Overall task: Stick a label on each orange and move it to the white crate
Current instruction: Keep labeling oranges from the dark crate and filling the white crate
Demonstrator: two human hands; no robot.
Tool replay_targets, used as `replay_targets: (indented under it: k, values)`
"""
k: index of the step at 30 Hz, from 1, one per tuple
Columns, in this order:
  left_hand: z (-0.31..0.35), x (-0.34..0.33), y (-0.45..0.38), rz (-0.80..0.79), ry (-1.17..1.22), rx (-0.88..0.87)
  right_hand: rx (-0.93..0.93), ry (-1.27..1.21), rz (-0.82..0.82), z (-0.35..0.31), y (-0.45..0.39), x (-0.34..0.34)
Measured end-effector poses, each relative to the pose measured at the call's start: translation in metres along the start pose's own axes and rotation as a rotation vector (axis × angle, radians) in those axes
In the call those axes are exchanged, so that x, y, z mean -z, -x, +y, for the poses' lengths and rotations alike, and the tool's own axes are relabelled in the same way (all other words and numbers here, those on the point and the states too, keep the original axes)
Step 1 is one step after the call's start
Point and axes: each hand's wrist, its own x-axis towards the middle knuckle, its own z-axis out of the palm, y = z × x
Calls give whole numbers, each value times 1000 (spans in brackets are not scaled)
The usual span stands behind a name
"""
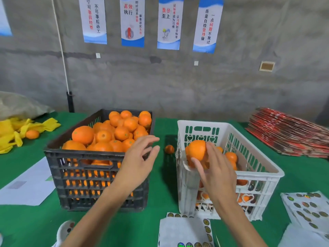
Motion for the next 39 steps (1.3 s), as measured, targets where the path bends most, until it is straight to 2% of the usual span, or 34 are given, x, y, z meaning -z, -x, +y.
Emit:
replay_targets:
  k: [2,3,5,6,8,9,13,15,18,20,22,25,28,30,34,36,39]
  values:
    - [-5,24,-21,46,-372,-51,-18,17,-7,9,-4,-3]
    - [-9,36,-30,37,-577,-10,-25,23,-21,12,-4,-4]
    - [-18,58,-41,-13,-917,227,-45,23,-52,15,-2,-7]
    - [-22,67,-42,-51,-997,389,-59,18,-68,15,-1,-8]
    - [-30,81,-44,-130,-1004,617,-88,-11,-96,13,2,-9]
    - [-33,86,-45,-163,-982,667,-97,-33,-101,11,4,-9]
    - [-35,100,-59,-245,-885,733,-65,-94,-55,3,12,-8]
    - [-35,105,-65,-205,-829,735,-34,-115,-19,0,17,-8]
    - [-38,99,-61,-62,-802,637,13,-165,34,-3,21,-8]
    - [-37,84,-50,103,-731,453,78,-188,46,-10,23,-10]
    - [-34,63,-34,198,-601,222,161,-218,23,-19,26,-13]
    - [-28,32,-4,237,-466,-87,268,-318,-114,-28,39,-14]
    - [-34,14,25,328,-518,-415,318,-419,-338,-32,69,-16]
    - [-39,10,40,342,-559,-550,309,-422,-444,-29,94,-17]
    - [-45,4,60,283,-526,-632,118,-503,-658,-22,142,-16]
    - [-48,-9,79,218,-438,-564,50,-527,-735,-21,160,-15]
    - [-63,-34,119,70,-320,-361,17,-520,-841,-20,181,-11]
